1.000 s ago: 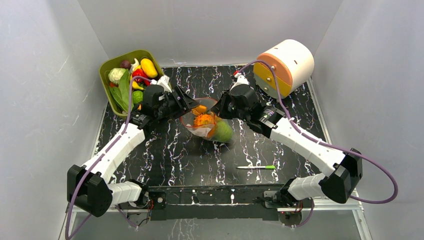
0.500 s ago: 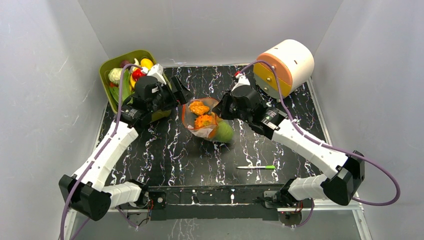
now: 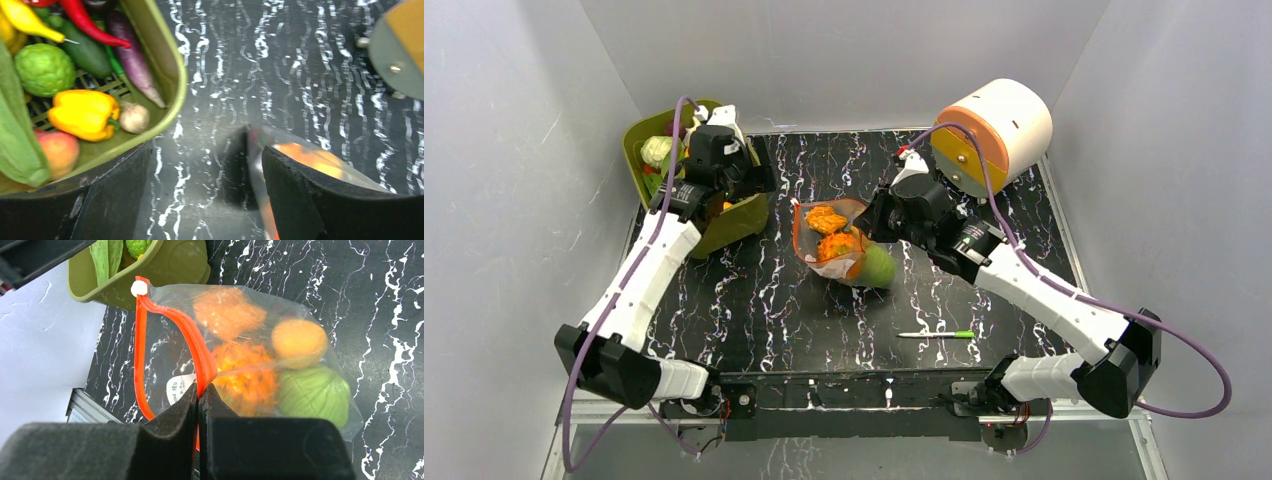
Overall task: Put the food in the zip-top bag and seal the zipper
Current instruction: Pick up the fake vegetable from the bin.
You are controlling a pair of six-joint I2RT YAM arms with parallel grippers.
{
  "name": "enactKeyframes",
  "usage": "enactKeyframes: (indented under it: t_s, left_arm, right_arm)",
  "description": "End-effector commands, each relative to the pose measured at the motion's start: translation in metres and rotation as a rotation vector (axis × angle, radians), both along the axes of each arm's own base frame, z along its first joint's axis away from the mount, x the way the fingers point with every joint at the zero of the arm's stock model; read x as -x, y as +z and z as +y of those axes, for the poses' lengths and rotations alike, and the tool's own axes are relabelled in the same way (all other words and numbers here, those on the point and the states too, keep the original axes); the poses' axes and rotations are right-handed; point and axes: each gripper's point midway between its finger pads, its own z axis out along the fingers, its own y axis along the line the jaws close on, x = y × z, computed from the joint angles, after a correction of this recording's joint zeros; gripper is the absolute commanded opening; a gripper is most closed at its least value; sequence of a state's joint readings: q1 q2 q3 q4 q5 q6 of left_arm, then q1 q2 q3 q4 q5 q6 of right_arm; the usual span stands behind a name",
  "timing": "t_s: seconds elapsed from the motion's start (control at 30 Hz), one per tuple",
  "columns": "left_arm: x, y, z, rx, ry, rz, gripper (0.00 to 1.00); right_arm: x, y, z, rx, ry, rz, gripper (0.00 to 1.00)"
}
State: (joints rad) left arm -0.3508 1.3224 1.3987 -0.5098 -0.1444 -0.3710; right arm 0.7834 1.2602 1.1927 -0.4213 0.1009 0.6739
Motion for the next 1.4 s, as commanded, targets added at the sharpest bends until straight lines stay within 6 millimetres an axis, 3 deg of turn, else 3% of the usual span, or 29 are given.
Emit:
enactKeyframes:
  t_s: [0.0,0.1,0.27,0.73,0.9,1.13,1.37]
  left_arm:
    - [-0.018,0.005,0.04,-0.088,0.072,-0.009,0.78]
    - [-0.036,-0.009,0.065,-0.131,0.116,0.021,0.77]
    - [-0.07,-0.013,0.1,-0.17,0.193,0.012,0.77]
    - [-0.152,-0.032,0.17,-0.186,0.273,0.039,0.88]
    - [-0.165,-0.051,0.172,-0.114,0.247,0.06,0.88]
    - [-0.186,-0.074,0.177,-0.102,0.26,0.05,0.81]
    - [-0.206,-0.088,0.185,-0.09,0.265,0.049,0.79]
  right_arm:
    - [-0.001,0.044,-0.003,-0.076,0.002,-0.11,0.0]
    - [0.001,0.048,-0.004,-0.083,0.005,-0.115,0.0]
    - [0.001,0.051,-0.004,-0.078,0.011,-0.125,0.0]
    - [-0.002,0.052,-0.002,-0.088,0.013,-0.142,0.0]
    - [-0.004,0.049,0.002,-0.083,0.02,-0.135,0.0]
    - [-0.009,0.047,0.007,-0.073,0.025,-0.134,0.0]
    - [-0.012,0.04,0.011,-0.057,0.03,-0.128,0.0]
